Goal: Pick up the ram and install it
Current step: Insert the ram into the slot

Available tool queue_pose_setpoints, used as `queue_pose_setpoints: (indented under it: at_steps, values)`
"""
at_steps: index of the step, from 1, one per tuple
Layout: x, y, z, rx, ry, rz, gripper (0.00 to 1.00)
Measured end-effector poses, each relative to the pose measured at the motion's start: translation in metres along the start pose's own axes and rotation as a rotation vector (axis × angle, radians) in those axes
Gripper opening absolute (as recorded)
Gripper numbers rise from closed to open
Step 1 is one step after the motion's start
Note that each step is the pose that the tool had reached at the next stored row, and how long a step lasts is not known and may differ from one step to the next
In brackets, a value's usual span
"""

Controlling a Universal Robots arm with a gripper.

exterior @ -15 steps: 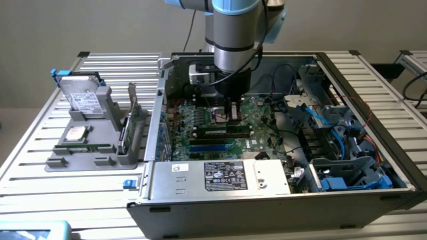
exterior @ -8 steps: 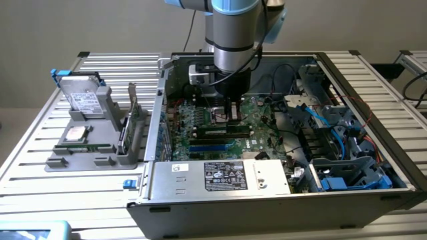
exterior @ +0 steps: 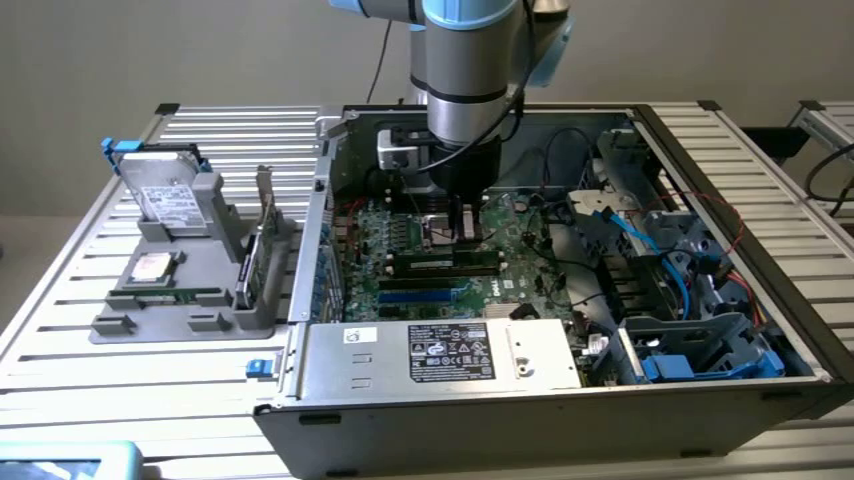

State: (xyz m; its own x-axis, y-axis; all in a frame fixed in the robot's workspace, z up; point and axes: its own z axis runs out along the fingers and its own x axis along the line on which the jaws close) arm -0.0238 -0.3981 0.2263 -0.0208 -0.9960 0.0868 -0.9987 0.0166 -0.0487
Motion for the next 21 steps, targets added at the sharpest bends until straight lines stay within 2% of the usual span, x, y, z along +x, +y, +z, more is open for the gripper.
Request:
queue_pose_setpoints:
  at_steps: [21]
  values:
    - [-0.0001, 0.0003, 0.001, 0.0014, -0.0009, -0.015, 0.13]
